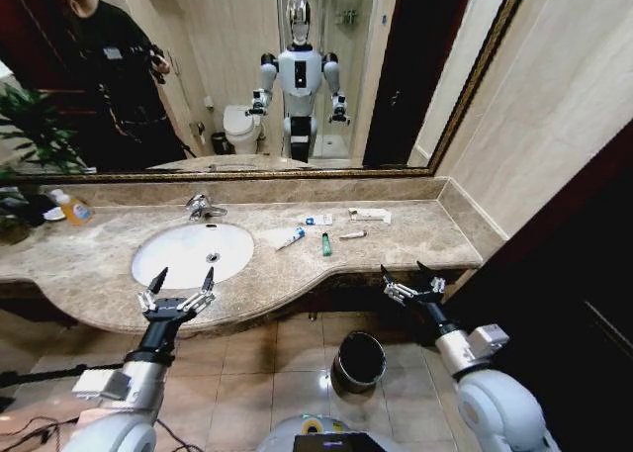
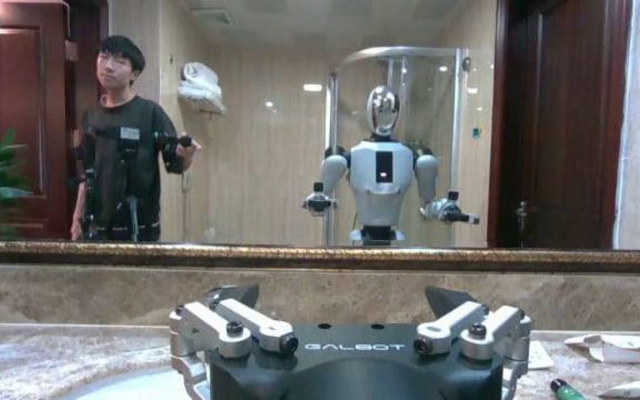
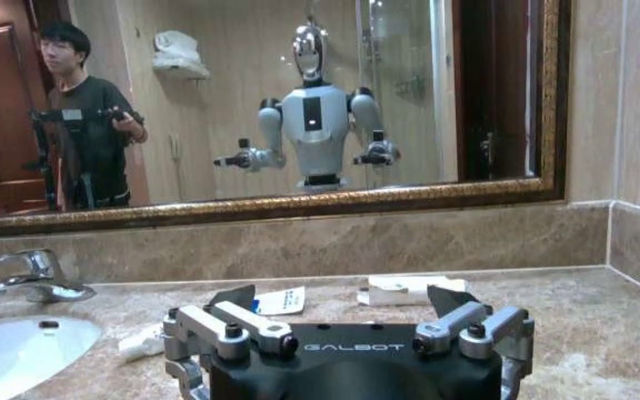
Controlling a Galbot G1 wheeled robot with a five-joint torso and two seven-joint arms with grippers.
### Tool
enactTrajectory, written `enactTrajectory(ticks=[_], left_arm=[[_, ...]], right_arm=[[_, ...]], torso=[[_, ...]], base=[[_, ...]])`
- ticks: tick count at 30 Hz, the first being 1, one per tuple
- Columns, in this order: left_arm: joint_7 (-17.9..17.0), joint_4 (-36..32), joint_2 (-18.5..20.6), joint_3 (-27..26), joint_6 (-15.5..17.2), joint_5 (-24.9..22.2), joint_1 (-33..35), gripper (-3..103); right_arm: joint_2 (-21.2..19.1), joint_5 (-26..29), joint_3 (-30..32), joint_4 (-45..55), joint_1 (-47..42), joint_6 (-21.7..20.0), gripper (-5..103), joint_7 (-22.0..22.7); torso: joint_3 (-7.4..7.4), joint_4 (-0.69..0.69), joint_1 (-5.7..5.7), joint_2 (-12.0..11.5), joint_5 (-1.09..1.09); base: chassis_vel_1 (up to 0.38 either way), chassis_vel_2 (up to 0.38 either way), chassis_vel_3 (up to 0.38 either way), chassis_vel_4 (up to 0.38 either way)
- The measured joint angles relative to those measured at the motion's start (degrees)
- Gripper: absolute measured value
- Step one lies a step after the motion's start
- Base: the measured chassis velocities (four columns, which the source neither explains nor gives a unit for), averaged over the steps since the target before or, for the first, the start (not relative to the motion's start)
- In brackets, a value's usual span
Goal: Pick up the trash from the sink and place it in the trash bin.
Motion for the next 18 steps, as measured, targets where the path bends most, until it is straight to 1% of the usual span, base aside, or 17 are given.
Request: enactTrajectory(ticks=[3,6,18], left_arm=[[0.00,0.01,0.00,0.00,0.00,0.00,0.00,100],[0.00,0.01,0.00,0.00,0.00,0.00,0.00,100],[0.00,0.00,0.00,0.00,0.00,0.00,0.00,100]], right_arm=[[-0.48,-0.02,-0.18,-0.07,-0.15,0.00,100,0.35],[-1.93,0.04,-0.44,0.06,-0.37,-0.24,100,0.98],[-0.80,0.41,-1.23,-1.63,1.71,-0.49,100,1.32]], torso=[[0.00,0.00,0.00,0.00,0.00],[0.00,0.00,0.00,0.00,0.00],[0.00,0.00,0.00,0.00,0.00]], base=[[0.000,0.000,0.000,0.000],[0.000,0.000,0.000,0.000],[0.000,0.000,0.000,0.000]])
